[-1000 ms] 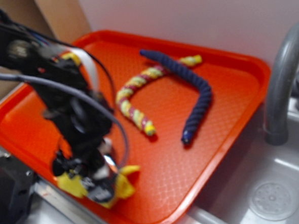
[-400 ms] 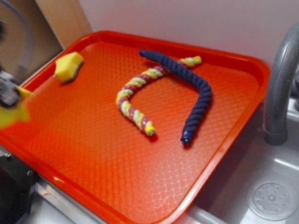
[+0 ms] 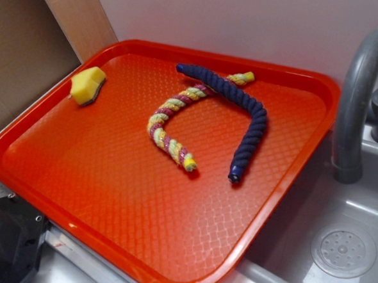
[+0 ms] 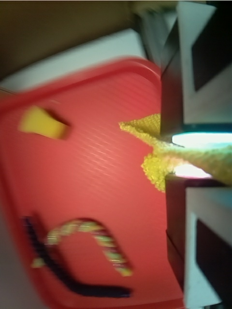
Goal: Grab the yellow cloth.
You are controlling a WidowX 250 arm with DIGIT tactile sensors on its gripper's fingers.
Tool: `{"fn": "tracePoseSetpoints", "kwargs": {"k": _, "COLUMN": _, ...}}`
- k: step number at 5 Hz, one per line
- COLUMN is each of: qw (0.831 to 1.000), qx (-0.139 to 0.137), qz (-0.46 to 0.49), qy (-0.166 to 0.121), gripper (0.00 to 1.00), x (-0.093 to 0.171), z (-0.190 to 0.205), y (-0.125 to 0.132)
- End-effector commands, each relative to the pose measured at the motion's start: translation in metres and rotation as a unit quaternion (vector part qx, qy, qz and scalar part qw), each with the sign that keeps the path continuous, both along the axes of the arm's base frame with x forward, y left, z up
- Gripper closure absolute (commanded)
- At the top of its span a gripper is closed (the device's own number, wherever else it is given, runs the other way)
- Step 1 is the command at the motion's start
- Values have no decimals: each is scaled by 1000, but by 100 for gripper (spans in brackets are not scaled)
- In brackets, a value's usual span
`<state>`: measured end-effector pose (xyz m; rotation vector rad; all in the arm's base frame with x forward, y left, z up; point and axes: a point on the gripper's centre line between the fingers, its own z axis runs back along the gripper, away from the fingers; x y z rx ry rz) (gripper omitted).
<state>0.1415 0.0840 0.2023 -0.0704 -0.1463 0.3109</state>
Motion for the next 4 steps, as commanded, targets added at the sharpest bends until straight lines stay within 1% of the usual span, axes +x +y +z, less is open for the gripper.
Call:
{"fn": "tracePoseSetpoints", "kwargs": {"k": 1, "qw": 999, "qx": 27, "qz": -42, "qy": -12, "gripper": 100, "x": 18, "z": 29, "y": -9}}
{"fn": "tracePoseSetpoints", "kwargs": {"k": 2, "qw": 997, "qx": 14, "qz": -76, "qy": -26, "gripper": 100, "x": 18, "z": 31, "y": -22}}
{"fn": "tracePoseSetpoints", "kwargs": {"k": 3, "qw": 993, "qx": 18, "qz": -116, "qy": -28, "gripper": 100, "x": 25, "z": 32, "y": -43}}
{"fn": "tracePoseSetpoints", "kwargs": {"k": 4, "qw": 988, "qx": 20, "qz": -152, "qy": -17, "gripper": 100, "x": 38, "z": 26, "y": -64}}
